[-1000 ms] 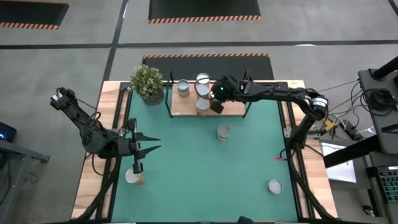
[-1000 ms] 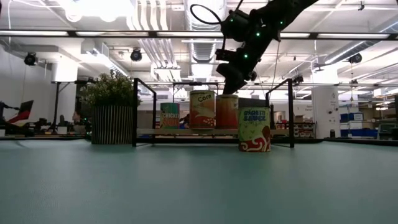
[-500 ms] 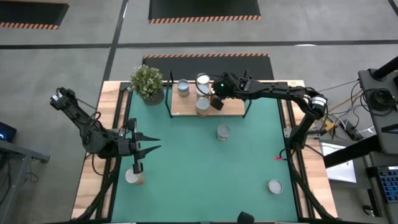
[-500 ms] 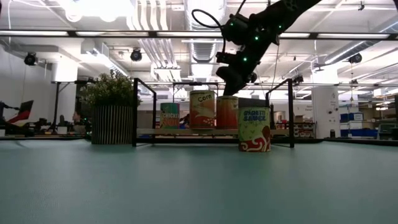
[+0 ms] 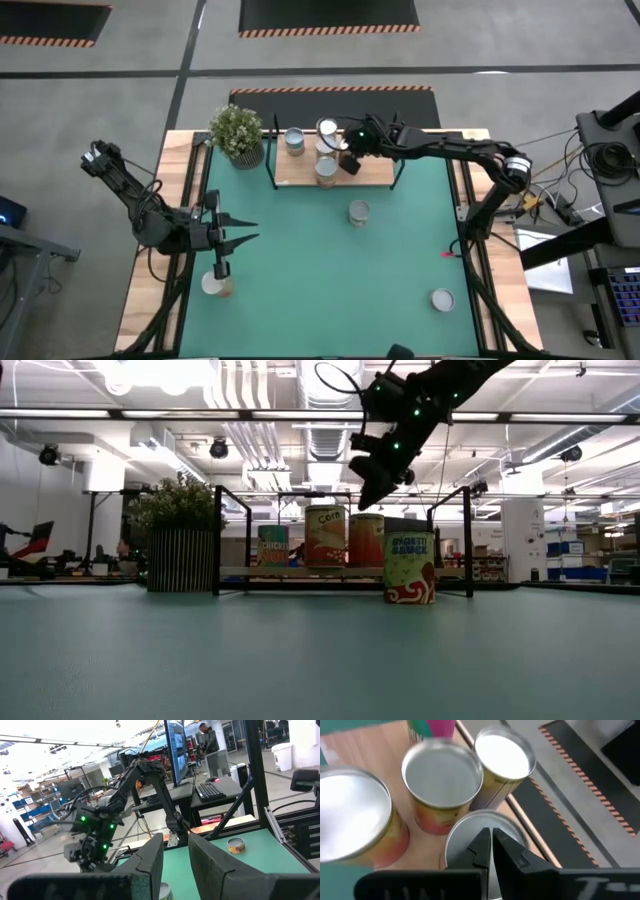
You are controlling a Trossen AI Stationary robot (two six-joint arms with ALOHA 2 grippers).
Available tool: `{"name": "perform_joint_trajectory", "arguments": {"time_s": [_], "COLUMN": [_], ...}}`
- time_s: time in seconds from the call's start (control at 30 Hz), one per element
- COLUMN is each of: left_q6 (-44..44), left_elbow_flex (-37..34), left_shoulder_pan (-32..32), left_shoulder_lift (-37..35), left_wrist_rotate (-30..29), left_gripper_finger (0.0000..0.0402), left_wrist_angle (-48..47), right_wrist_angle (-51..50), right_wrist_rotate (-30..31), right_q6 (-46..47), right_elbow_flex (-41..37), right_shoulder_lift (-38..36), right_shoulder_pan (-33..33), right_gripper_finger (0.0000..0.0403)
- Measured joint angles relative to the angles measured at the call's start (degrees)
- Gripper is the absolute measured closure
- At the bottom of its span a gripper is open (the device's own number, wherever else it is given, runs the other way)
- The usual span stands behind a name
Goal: Pick and place cans onto a shelf
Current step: Put the canned green beans on the shelf
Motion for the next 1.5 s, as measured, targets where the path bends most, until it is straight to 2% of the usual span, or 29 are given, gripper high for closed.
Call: {"name": "perform_joint_trajectory", "arguments": {"time_s": [0.27, 0.73, 1.5], "left_q6": [0.0, 0.0, 0.0], "left_elbow_flex": [0.0, 0.0, 0.0], "left_shoulder_pan": [0.0, 0.0, 0.0], "left_shoulder_lift": [0.0, 0.0, 0.0], "left_wrist_rotate": [0.0, 0.0, 0.0], "left_gripper_finger": [0.0326, 0.0326, 0.0326], "left_wrist_angle": [0.0, 0.0, 0.0], "right_wrist_angle": [-1.3, -14.9, -11.3], "right_wrist_rotate": [0.1, 4.7, 4.2], "right_q6": [0.4, 3.8, 5.0], "right_elbow_flex": [0.1, 0.1, -1.6], "right_shoulder_lift": [-2.5, -3.5, -1.9], "right_shoulder_pan": [0.4, -0.7, -0.6], "right_gripper_finger": [0.0394, 0.0394, 0.0394]}}
